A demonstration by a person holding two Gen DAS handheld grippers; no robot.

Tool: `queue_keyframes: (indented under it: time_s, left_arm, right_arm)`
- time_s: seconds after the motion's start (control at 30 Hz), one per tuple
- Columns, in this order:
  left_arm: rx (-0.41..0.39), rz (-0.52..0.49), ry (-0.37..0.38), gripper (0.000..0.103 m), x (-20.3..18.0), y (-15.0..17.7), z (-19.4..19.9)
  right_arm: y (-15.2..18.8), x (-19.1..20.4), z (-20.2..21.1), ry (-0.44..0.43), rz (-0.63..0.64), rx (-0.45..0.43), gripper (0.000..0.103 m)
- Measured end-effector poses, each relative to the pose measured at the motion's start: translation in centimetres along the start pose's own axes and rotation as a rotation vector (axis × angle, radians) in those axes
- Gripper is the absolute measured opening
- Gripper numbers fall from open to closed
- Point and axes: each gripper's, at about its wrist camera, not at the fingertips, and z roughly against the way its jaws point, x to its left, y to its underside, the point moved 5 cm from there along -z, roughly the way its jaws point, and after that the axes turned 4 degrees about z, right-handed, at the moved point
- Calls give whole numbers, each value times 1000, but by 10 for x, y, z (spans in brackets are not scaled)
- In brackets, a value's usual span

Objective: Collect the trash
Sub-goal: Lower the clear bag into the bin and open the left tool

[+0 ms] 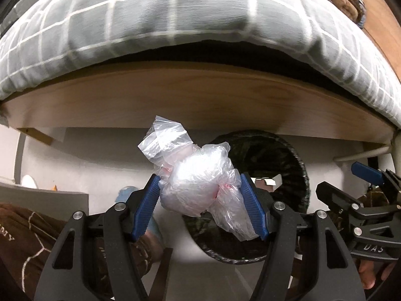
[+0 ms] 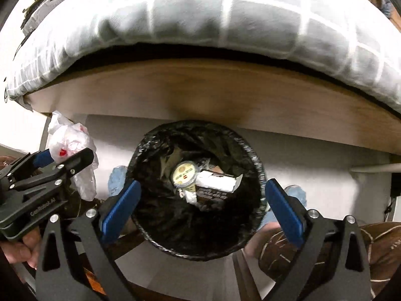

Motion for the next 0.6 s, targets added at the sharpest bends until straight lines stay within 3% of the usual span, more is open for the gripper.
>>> queue_keyframes:
  time_s: [0.6]
  left_arm:
    - [14, -129, 56, 64, -91, 3, -15]
  right_arm:
    - [18, -73, 34, 108, -128, -71, 95]
